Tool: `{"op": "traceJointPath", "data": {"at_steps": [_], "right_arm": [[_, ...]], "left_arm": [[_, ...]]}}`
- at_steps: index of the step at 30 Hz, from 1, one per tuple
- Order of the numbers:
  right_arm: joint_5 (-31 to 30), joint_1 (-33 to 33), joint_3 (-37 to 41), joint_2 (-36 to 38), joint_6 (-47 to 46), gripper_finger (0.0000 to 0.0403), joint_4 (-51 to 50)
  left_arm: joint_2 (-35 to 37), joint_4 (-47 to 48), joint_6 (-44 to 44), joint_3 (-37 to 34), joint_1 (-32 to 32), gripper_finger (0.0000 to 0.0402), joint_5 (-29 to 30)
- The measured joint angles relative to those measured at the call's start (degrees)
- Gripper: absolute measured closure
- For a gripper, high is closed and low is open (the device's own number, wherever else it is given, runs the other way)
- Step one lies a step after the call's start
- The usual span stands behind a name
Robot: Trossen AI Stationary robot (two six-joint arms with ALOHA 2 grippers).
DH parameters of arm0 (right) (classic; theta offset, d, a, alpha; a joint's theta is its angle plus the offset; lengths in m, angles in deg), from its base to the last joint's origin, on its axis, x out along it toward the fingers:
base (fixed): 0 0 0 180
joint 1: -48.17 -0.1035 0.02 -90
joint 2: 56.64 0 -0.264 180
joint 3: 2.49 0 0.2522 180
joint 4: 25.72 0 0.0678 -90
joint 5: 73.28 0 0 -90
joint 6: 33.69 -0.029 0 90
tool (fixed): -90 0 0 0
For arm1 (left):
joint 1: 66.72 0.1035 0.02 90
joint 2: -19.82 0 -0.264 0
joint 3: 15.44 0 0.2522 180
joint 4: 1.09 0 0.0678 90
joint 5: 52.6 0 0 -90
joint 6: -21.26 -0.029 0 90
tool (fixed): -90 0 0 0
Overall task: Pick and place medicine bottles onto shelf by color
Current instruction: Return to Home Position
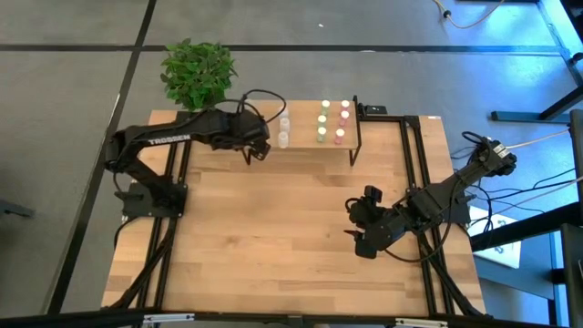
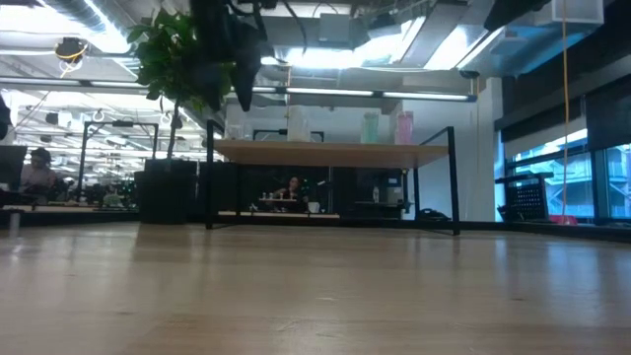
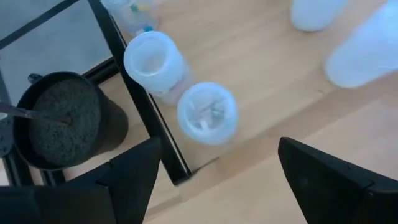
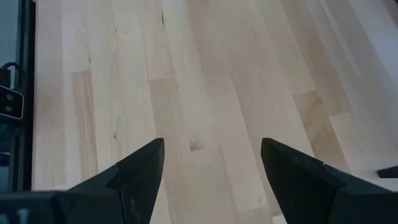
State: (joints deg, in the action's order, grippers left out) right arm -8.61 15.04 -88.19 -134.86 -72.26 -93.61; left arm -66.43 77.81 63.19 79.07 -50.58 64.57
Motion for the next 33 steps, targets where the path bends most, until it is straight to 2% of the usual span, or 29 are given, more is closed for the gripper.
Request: {"op": "traceJointPath", "data": {"at_steps": [8, 13, 18, 22, 27, 33], "right_arm": [[0.02, 0.0, 0.0, -0.01, 0.01, 0.0132, 0.24], [0.0, 0.0, 0.0, -0.01, 0.01, 0.0132, 0.41], [0.0, 0.0, 0.0, 0.0, 0.01, 0.0132, 0.5], [0.0, 0.0, 0.0, 0.0, 0.01, 0.0132, 0.59], [0.0, 0.0, 0.0, -0.01, 0.01, 0.0132, 0.61], [0.0, 0.0, 0.0, 0.0, 0.01, 0.0132, 0.61]], "left_arm": [[5.14, -0.68, -2.66, 0.03, -5.51, 0.0083, -0.08], [9.95, -3.49, -6.6, 0.04, -11.74, 0.0083, 0.04], [14.46, -6.48, -7.94, 0.04, -20.02, 0.0092, 3.4], [16.82, -7.74, -9.08, 0.04, -26.75, 0.0133, 6.53], [18.33, -7.01, -10.1, 0.04, -34.13, 0.0208, 11.92], [19.8, -6.43, -15.73, 0.04, -41.15, 0.0299, 13.06]]}}
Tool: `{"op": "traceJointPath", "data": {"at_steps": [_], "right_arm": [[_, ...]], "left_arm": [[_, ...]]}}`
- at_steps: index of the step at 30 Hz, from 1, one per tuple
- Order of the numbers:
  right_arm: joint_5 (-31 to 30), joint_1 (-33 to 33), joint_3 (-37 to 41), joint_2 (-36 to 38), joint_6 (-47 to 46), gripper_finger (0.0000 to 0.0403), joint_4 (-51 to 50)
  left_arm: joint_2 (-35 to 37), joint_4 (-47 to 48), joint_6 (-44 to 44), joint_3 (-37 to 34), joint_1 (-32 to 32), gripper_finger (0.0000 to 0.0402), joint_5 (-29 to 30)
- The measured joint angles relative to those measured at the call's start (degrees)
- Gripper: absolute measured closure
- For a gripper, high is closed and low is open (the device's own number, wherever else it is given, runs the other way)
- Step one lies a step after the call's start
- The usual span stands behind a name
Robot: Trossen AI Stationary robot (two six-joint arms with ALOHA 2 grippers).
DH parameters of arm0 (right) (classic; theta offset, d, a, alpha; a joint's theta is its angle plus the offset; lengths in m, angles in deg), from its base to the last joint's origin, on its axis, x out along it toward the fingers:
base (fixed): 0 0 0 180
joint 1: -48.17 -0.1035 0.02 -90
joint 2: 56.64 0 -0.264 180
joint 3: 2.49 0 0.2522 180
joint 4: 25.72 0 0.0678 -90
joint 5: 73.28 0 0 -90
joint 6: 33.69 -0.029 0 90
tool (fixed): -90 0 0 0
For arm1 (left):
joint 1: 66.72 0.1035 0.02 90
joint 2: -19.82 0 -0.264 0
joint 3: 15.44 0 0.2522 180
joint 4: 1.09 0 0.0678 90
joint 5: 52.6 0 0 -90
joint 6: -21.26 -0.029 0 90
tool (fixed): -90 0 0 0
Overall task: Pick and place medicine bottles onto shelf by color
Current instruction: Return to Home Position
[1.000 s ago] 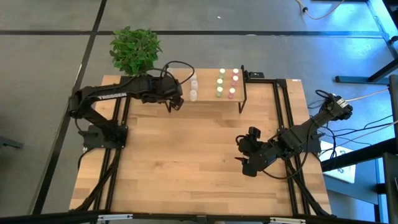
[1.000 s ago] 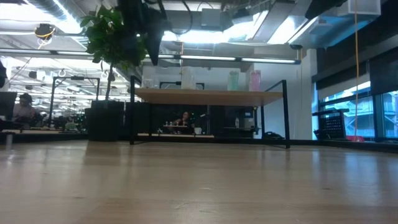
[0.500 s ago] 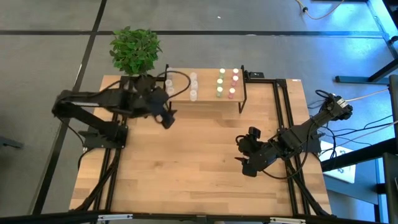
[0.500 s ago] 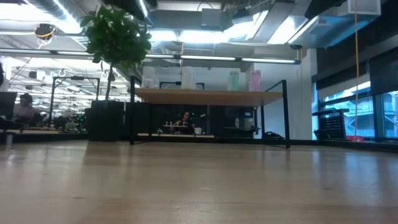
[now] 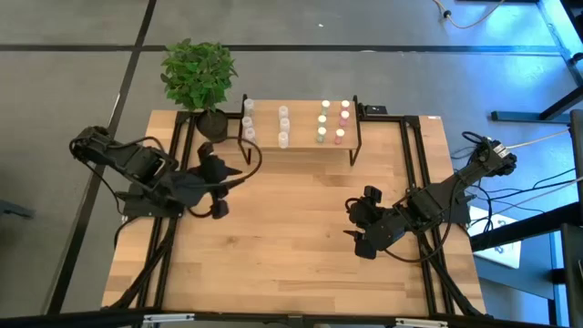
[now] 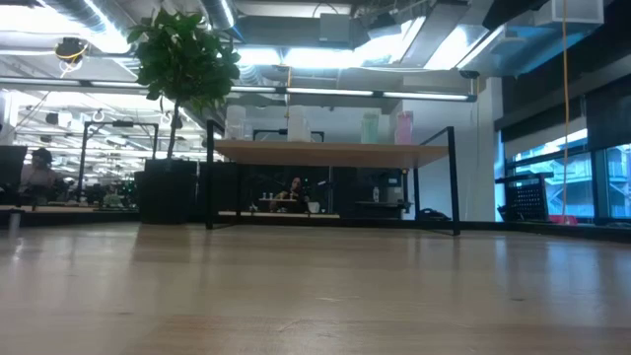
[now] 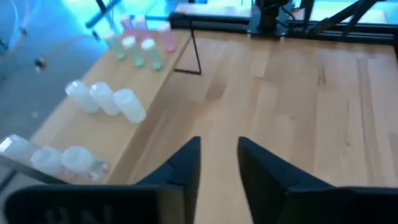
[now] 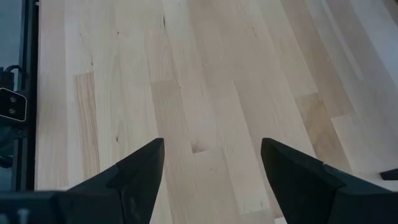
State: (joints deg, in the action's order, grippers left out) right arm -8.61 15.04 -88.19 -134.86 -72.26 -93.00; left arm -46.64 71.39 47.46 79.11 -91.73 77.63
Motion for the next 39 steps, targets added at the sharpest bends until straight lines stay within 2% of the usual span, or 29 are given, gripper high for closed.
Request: {"op": "traceJointPath", "data": {"at_steps": [4, 7, 8, 11, 16, 25, 28, 31, 34, 39], "right_arm": [[0.0, 0.0, 0.0, -0.01, 0.0, 0.0132, 0.0], [-0.01, 0.0, 0.0, 0.0, 0.21, 0.0132, -0.01], [-0.24, 0.0, 0.0, 0.0, 2.9, 0.0132, -0.02], [-0.92, 0.0, 0.0, -0.02, 12.32, 0.0132, 0.05], [-0.98, 0.0, 0.0, -0.02, 20.55, 0.0132, 1.38], [-0.08, 0.01, 0.0, -0.02, 17.04, 0.0132, 6.98], [-1.77, 0.43, 0.0, 0.0, 15.55, 0.0136, 7.26], [-7.82, 0.49, 0.0, -0.01, 15.19, 0.0163, 6.98], [-13.21, 1.07, -0.19, 0.02, 16.46, 0.0215, 5.59], [-13.8, 2.66, -1.03, 0.97, 21.27, 0.0327, 3.67]], "left_arm": [[1.28, 2.64, -1.11, 0.0, -3.84, 0.0352, 5.53], [2.38, 5.69, 2.79, 0.0, -6.31, 0.039, 8.7], [2.6, 7.03, 4.5, 0.0, -7.18, 0.0395, 9.34], [2.94, 10.28, 9.13, 0.0, -9.98, 0.0394, 11.07], [3.22, 12.42, 13.37, 0.0, -13.84, 0.04, 14.25], [3.21, 12.7, 14.4, -0.02, -17.83, 0.04, 18.2], [3.23, 12.93, 14.29, -0.02, -18.98, 0.0401, 19.31], [3.69, 16.11, 16.48, -0.07, -20.22, 0.04, 19.74], [4.62, 22.82, 23.52, -0.07, -21.66, 0.0401, 21.79], [5.34, 31.35, 34.96, -1.1, -24.82, 0.0401, 22.87]]}}
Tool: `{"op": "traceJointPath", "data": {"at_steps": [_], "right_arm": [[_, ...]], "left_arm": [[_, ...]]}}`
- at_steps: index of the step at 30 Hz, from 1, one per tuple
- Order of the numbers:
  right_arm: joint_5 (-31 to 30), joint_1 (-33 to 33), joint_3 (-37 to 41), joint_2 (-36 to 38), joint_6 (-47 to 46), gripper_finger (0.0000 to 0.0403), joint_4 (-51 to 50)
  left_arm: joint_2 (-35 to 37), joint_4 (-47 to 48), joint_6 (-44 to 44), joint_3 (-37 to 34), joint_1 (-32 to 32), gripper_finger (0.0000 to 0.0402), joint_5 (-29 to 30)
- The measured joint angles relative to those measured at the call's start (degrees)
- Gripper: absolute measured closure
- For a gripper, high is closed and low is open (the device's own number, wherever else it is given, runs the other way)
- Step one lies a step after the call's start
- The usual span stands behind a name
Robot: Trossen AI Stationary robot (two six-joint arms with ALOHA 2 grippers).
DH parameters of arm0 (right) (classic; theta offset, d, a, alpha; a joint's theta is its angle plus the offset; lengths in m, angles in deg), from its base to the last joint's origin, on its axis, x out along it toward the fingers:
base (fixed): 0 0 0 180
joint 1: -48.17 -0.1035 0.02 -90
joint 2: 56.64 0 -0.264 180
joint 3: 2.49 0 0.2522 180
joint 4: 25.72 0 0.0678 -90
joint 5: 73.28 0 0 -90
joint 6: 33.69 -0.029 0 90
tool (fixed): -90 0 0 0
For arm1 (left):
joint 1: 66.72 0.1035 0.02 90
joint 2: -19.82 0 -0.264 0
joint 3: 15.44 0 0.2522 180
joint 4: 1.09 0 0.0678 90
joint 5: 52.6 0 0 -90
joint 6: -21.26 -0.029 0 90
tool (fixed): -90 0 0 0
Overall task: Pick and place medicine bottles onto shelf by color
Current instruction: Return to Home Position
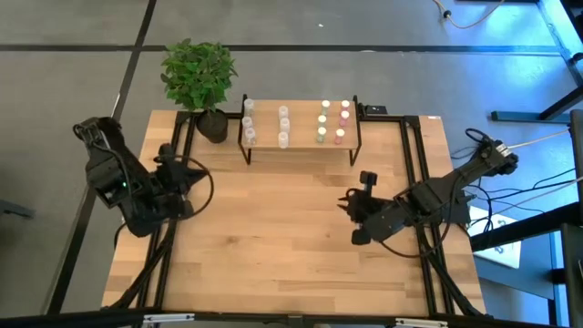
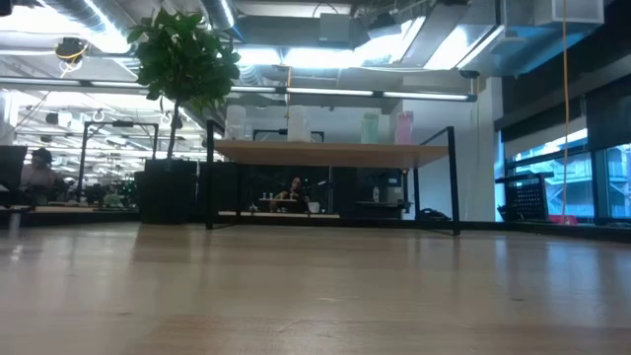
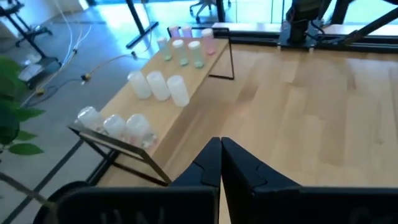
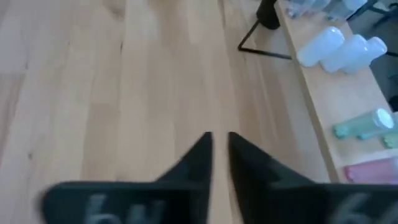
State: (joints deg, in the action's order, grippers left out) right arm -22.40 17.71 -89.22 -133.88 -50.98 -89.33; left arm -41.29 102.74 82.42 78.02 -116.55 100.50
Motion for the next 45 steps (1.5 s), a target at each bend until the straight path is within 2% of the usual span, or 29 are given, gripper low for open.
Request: {"op": "traceJointPath", "data": {"at_steps": [2, 4, 7, 12, 17, 19, 25, 36, 41, 45], "right_arm": [[1.53, 1.25, 0.02, 1.21, 2.58, 0.0375, -1.52], [1.84, 2.84, 0.02, 3.32, 2.27, 0.0393, -5.23], [3.96, 5.61, 0.02, 7.66, 0.7, 0.0392, -7.72], [9.86, 7.43, 0.02, 14.94, 6.36, 0.0397, -5.87], [22.39, 10.17, 4.55, 23.92, 15.2, 0.0399, 3.3], [27.47, 12.13, 8.16, 28.31, 16.11, 0.0399, 7.83], [36.42, 15.08, 18.13, 39.16, 16.55, 0.0401, 18.46], [36.22, 15.57, 30.31, 53.4, 14.57, 0.0401, 21.53], [36.2, 15.57, 33.52, 60.72, 14.29, 0.0401, 22.08], [36.22, 15.57, 36.71, 66.75, 14.18, 0.0401, 23.51]], "left_arm": [[0.88, -0.25, 1.15, -2.38, -1.7, 0.04, 1.46], [2.52, -0.2, 3.35, -5.34, -3.6, 0.0401, 2.77], [5.71, -0.33, 8.24, -10.01, -5.71, 0.0401, 4.09], [10.56, -4.23, 10.9, -17.33, -8.07, 0.0401, 6.01], [14.49, -12.91, 6.58, -22.23, -11.14, 0.0401, 8.25], [15.84, -17.22, 3.61, -24.06, -12.04, 0.0401, 9.05], [18.21, -31.45, -7.77, -28.79, -13.96, 0.0401, 9.56], [18.43, -55.48, -28.29, -35.72, -13.97, 0.0401, 8.45], [18.39, -73.12, -42.37, -40.92, -10.9, 0.0401, 0.94], [18.47, -88.94, -55.61, -46.1, -6.06, 0.0401, -9.83]]}}
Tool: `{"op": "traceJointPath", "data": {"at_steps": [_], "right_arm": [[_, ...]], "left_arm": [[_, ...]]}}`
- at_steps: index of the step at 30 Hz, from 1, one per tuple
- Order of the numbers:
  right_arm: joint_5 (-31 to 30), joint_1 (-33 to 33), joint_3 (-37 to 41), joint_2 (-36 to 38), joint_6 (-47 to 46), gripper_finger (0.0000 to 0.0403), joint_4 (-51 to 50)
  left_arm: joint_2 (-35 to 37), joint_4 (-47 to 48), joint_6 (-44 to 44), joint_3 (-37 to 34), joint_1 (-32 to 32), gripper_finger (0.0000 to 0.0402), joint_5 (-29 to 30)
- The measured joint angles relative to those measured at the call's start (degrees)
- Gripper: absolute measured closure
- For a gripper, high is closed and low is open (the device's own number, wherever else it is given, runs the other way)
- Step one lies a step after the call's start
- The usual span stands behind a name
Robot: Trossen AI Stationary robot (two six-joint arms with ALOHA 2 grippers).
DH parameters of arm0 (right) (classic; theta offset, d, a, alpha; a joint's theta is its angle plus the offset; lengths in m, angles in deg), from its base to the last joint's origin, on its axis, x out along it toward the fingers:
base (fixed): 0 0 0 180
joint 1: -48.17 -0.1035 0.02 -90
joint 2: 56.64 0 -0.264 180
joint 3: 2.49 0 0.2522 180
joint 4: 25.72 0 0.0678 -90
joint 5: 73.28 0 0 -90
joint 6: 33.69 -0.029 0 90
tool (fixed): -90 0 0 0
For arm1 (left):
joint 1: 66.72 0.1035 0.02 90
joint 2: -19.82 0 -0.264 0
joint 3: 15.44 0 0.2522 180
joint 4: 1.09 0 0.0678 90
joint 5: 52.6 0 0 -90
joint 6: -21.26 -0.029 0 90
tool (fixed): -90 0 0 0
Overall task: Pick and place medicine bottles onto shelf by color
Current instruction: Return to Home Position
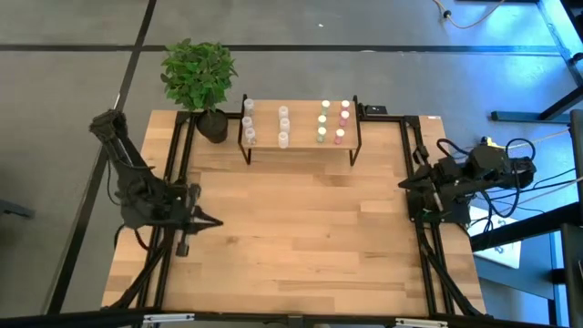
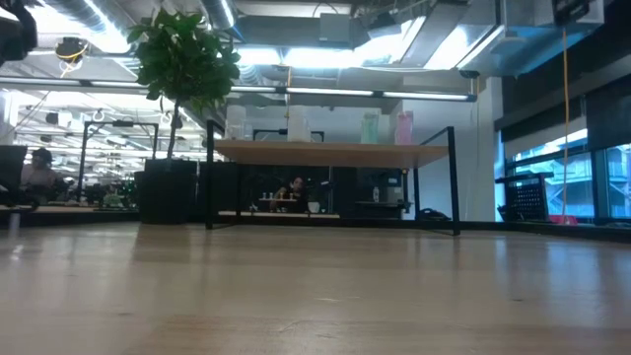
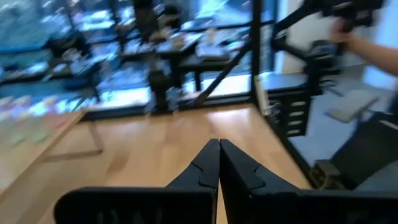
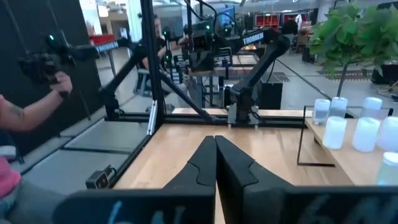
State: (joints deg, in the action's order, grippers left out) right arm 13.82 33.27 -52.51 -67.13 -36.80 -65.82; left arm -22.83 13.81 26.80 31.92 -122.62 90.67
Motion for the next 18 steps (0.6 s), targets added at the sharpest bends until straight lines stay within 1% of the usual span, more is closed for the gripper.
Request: {"op": "traceJointPath", "data": {"at_steps": [3, 6, 8, 15, 18], "right_arm": [[-0.44, 0.0, 2.88, 4.33, -1.51, 0.0401, 0.05], [-1.54, 0.0, 6.42, 8.83, -3.41, 0.0401, 0.01], [-1.6, 0.0, 8.18, 10.6, -4.23, 0.0401, -0.07], [-2.0, 0.0, 8.23, 10.41, -3.84, 0.0401, 0.11], [-1.93, 0.0, 8.21, 10.39, -3.8, 0.04, 0.18]], "left_arm": [[0.77, -8.79, -6.62, -3.83, 3.35, 0.0401, -7.28], [2.77, -13.47, -8.92, -7.54, 6.45, 0.0401, -10.09], [4.52, -14.58, -8.9, -9.75, 8.54, 0.0401, -11.38], [12.87, -14.97, -9.18, -15.07, 13.41, 0.0401, -16.65], [16.87, -14.46, -9.83, -17.25, 14.3, 0.0401, -17.02]]}}
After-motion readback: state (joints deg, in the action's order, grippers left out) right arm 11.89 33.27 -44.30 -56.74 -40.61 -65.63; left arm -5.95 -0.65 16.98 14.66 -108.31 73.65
